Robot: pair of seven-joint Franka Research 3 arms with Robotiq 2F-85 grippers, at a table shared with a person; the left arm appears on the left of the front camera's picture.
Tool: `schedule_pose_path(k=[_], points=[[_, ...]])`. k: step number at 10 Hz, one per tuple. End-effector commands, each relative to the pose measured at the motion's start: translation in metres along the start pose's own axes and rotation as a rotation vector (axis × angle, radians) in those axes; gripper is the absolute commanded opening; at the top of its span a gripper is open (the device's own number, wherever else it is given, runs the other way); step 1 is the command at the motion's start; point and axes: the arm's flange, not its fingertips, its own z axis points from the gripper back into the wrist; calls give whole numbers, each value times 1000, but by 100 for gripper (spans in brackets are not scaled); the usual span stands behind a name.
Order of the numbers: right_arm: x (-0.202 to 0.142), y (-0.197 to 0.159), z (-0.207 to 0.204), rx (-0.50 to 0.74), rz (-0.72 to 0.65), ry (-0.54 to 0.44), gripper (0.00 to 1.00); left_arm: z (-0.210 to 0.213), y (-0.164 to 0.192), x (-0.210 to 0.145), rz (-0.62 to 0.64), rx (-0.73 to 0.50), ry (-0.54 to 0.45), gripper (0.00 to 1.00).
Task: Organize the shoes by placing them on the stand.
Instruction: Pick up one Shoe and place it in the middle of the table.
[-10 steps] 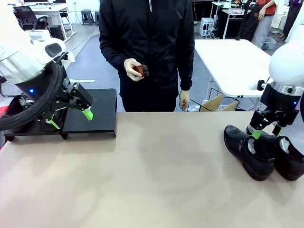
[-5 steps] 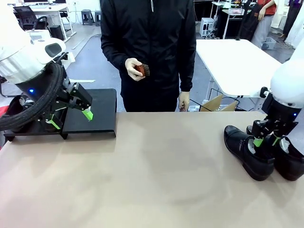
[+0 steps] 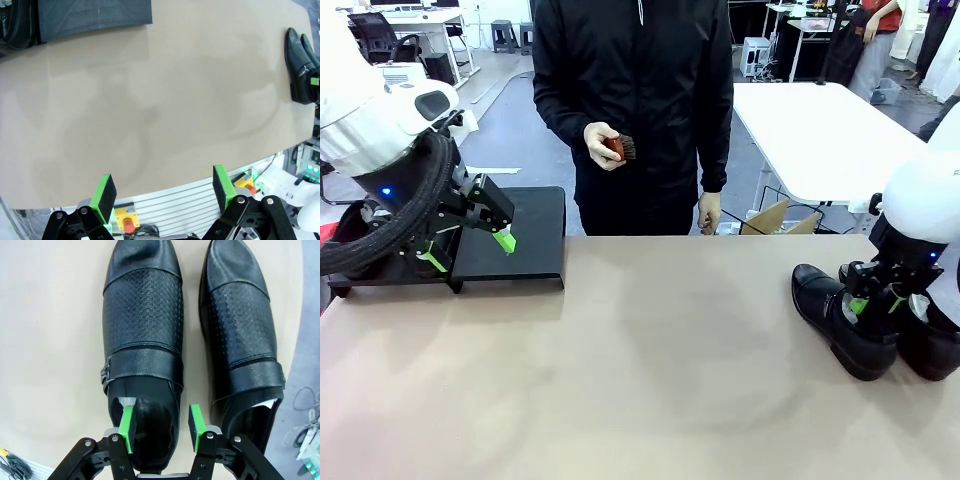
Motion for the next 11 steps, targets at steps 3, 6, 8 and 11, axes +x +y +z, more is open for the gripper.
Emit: schedule_pose_path(k=[3,6,8,11], points=[[13,-3,-16,-57,-20,8,57,1,2,0,-12,6,1,100],[10,-3,-25,-83,6,16,57,1,2,0,-12,6,1,100],[6,-6,-29,-85,31,13,57,1,2,0,-12,6,1,100],[2,-8,-39,-80,86,17,16,1,2,0,-12,6,1,100]])
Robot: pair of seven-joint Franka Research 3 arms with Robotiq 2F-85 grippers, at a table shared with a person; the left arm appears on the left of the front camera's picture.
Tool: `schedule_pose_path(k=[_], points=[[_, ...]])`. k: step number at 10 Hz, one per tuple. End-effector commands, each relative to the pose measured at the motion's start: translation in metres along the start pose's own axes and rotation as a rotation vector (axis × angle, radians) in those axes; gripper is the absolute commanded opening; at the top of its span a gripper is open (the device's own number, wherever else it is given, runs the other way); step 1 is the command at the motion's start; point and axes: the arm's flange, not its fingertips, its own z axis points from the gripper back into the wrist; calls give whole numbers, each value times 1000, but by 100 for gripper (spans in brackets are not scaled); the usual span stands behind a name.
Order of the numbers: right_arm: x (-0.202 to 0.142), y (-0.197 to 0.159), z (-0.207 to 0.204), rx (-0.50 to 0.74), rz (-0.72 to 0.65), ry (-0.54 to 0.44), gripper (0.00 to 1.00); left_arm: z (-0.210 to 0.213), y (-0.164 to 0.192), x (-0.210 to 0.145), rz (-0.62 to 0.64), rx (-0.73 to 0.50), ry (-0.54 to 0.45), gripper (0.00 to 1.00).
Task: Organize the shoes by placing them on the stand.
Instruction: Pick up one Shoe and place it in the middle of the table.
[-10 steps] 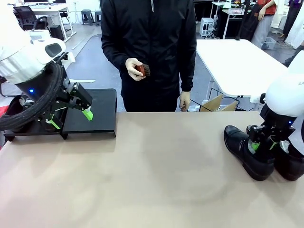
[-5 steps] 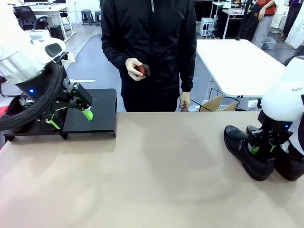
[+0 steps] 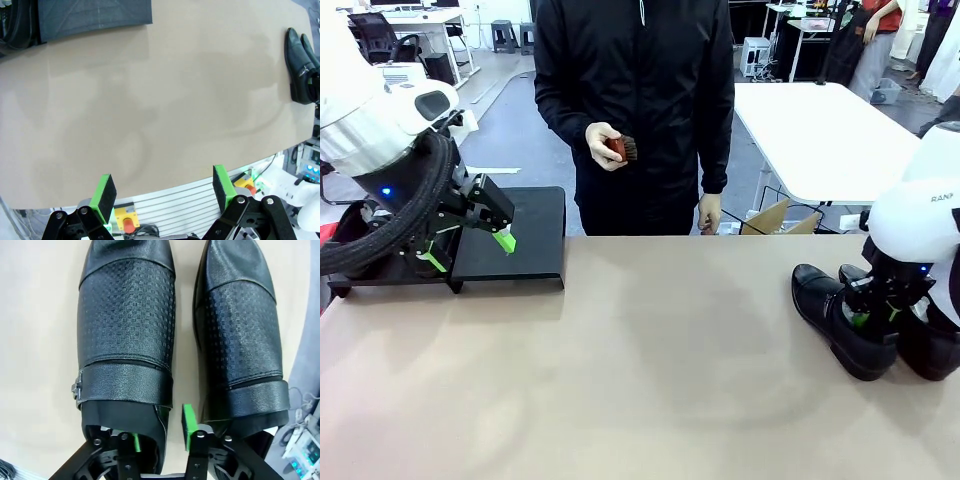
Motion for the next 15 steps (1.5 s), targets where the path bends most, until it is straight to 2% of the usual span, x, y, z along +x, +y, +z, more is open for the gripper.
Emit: schedule_pose_path(k=[1,6,8,10,11,12,13,15], points=[[-3,-5,-11,-22,39,-16,0,1,2,0,-12,6,1,100],[-8,-9,-11,10,48,-20,0,1,2,0,-12,6,1,100],[-17,-6,3,41,32,-58,0,1,2,0,-12,6,1,100],[-39,13,49,132,-52,-89,0,1,2,0,-12,6,1,100],[-54,39,75,134,-77,-114,0,1,2,0,-12,6,1,100],[-68,78,98,160,-46,-124,0,1,2,0,-12,6,1,100],[-76,116,110,188,-19,-98,0,1,2,0,-12,6,1,100],[-91,208,102,214,-21,-36,0,1,2,0,-12,6,1,100]])
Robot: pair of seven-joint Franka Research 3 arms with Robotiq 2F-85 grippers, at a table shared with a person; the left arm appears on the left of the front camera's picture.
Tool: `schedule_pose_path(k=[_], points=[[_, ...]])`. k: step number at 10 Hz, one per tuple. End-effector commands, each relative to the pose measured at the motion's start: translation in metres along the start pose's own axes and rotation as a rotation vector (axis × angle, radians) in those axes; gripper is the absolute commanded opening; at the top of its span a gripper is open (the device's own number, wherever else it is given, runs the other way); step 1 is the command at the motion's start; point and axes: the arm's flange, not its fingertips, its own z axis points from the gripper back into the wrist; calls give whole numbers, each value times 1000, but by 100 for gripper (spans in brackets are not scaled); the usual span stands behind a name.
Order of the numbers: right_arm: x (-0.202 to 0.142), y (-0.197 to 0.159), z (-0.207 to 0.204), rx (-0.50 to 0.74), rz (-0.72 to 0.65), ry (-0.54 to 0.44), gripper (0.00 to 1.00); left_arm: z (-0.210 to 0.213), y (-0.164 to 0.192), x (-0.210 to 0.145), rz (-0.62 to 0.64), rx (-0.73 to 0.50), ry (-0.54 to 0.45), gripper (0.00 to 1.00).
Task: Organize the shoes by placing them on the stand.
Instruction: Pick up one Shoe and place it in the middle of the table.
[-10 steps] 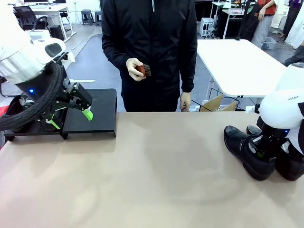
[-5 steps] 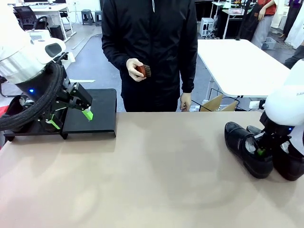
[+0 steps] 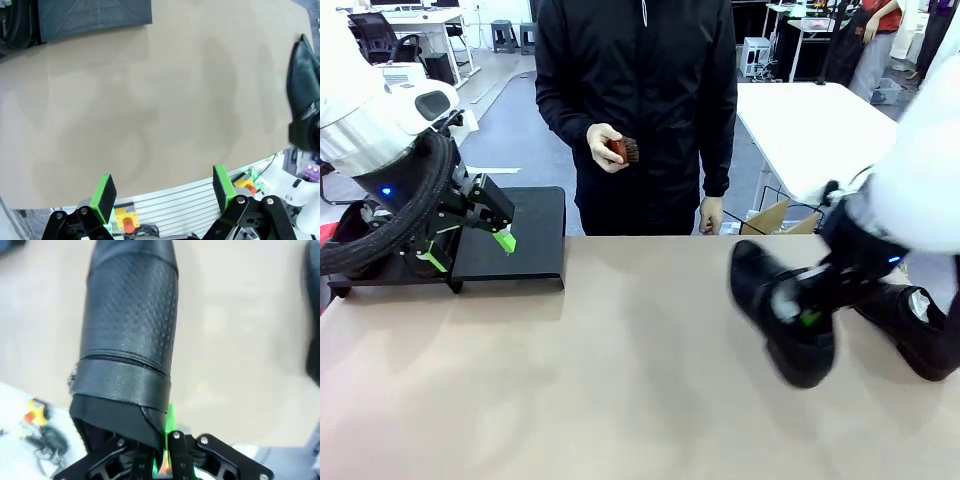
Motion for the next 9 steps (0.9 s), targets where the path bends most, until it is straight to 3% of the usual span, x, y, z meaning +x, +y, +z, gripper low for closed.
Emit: schedule_pose_path(k=[1,4,7,8,9], points=[[6,60,-31,33,-86,29,0,1,2,0,-11,6,1,100],[8,125,-82,31,-169,7,0,1,2,0,-11,6,1,100],[15,146,-123,37,-148,16,0,1,2,0,-11,6,1,100],[20,146,-133,37,-142,39,9,1,2,0,-11,6,1,100],[22,142,-133,48,-152,36,27,1,2,0,-11,6,1,100]])
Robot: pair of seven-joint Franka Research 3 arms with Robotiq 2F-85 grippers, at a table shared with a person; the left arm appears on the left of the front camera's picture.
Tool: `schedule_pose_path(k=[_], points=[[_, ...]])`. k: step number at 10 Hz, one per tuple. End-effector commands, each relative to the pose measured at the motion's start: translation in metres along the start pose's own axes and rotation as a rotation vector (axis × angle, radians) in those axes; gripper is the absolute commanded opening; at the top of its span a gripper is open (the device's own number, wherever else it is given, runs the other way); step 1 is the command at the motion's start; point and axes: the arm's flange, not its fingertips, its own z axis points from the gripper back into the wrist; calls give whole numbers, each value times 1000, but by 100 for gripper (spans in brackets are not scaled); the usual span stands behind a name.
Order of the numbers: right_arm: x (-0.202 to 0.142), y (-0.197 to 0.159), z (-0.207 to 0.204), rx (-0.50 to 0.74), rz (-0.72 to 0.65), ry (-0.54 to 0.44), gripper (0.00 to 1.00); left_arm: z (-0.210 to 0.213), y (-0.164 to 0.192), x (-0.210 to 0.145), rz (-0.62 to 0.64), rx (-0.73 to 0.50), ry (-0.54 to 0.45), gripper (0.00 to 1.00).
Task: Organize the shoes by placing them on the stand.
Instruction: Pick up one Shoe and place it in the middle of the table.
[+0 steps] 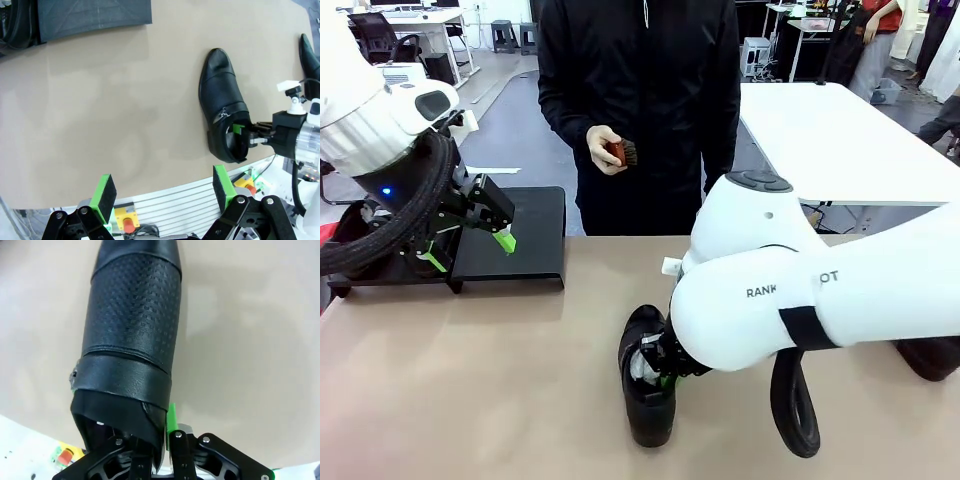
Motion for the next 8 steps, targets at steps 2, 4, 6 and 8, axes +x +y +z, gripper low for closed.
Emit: schedule_pose_path(k=[2,4,6,8], points=[[8,1,8,21,-14,-13,63,1,2,0,-11,6,1,100],[9,-11,13,15,-27,3,99,1,2,0,-11,6,1,100],[0,-30,45,69,18,14,100,1,2,0,-11,6,1,100],[-19,-43,72,101,45,27,100,1,2,0,-11,6,1,100]])
